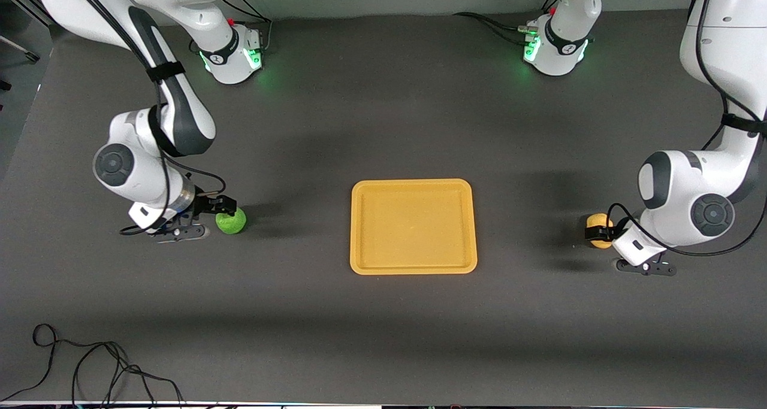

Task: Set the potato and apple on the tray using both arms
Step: 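Reach the left gripper to the potato while the right gripper reaches the apple, then close the left gripper on the potato while the right gripper grasps the apple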

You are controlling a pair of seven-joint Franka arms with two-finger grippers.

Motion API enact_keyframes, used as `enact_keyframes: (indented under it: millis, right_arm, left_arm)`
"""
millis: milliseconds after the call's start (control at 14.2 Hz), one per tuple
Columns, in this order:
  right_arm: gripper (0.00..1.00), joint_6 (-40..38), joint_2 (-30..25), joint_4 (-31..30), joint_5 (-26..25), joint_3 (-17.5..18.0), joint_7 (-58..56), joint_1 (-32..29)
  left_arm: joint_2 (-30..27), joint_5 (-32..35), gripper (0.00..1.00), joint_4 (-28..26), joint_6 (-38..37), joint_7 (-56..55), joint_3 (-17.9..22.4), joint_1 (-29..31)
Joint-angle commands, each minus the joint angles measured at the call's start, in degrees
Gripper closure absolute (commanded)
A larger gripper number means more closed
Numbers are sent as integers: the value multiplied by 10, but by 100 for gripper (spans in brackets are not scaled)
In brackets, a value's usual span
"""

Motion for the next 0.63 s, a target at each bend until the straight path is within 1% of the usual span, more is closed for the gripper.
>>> enact_keyframes:
  millis: [0, 211, 281, 352, 422, 492, 562]
  right_arm:
    - [0, 39, 32, -6, 7, -2, 13, -1]
    - [0, 66, 66, -6, 7, -2, 16, -1]
    - [0, 82, 76, -6, 7, -2, 20, -1]
    - [0, 87, 86, -6, 7, -2, 21, -1]
    - [2, 89, 89, -6, 7, -2, 21, -1]
    - [14, 89, 92, -6, 7, -2, 21, -1]
    - [35, 89, 93, -6, 7, -2, 20, -1]
  left_arm:
    - [-5, 10, 0, -30, 25, -6, 0, 2]
    - [1, 25, 1, -30, 30, -20, 0, 0]
    - [2, 25, 11, -30, 32, -20, 0, 0]
    - [2, 25, 25, -30, 37, -23, 0, -1]
    - [2, 25, 43, -29, 38, -33, 0, -2]
    - [2, 25, 58, -29, 38, -44, -1, -4]
    - [2, 25, 63, -28, 38, -44, -1, -4]
